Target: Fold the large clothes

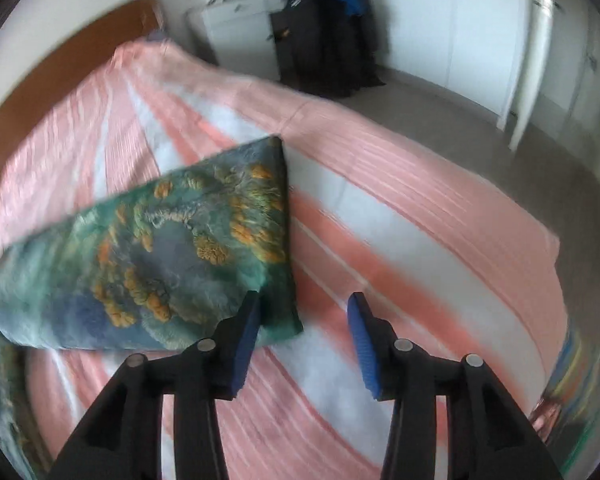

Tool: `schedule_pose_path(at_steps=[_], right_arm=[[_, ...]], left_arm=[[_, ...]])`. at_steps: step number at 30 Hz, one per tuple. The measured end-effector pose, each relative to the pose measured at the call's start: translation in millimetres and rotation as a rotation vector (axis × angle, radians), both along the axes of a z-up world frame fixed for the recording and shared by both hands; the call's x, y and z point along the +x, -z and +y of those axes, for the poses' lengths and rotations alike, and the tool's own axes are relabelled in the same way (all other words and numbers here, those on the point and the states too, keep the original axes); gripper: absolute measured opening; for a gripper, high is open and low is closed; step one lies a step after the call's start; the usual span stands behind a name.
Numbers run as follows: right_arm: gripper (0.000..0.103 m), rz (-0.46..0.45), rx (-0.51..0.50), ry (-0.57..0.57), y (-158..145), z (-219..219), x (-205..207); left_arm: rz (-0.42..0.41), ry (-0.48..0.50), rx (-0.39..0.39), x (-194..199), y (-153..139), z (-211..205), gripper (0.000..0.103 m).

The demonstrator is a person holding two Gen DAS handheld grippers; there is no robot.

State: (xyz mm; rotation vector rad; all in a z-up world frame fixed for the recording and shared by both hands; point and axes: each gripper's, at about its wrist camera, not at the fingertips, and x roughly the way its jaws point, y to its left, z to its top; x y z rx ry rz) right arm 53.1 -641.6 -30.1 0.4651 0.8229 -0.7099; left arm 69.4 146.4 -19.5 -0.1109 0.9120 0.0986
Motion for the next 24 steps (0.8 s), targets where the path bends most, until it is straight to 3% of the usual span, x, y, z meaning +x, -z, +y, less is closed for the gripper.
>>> schedule_pose_path(at_steps=[3,5,7,9,15,18,20,24], right_arm=[[0.048,-0.054,-0.053,-0.08,-23,37,-9],[0.055,-0.088,-0.073,-0.172,-38,76,-13],[0.073,-0.128,-0.079,-0.256,-48,119,-22],[0.079,-0.183,-0.069,-0.357,-53,173,-35],[0.081,-0.284,-0.056,-0.532,-20,293,-78],[0.081,-0.232,-0.077,-0.669,-1,323,-72],[0.081,-0.211,-0.119,-0.706,4,334,-65],[0.082,-0.208,-0.113,-0.719,12,333,-61]], left_arm=[[-0.044,-0.002,0.03,-5,-4,-7,0.096],[-0.064,0.007,0.034,-4,-3,-13,0.098],[-0.074,0.031,0.023,-4,-2,-20,0.099],[-0.072,0.067,0.022,-4,3,-31,0.099],[-0.083,0.138,0.056,-5,12,-57,0.099],[-0.116,0.128,0.054,-6,16,-59,0.099],[-0.119,0.11,0.051,-5,23,-59,0.099],[-0.074,0.118,0.061,-1,43,-59,0.099]])
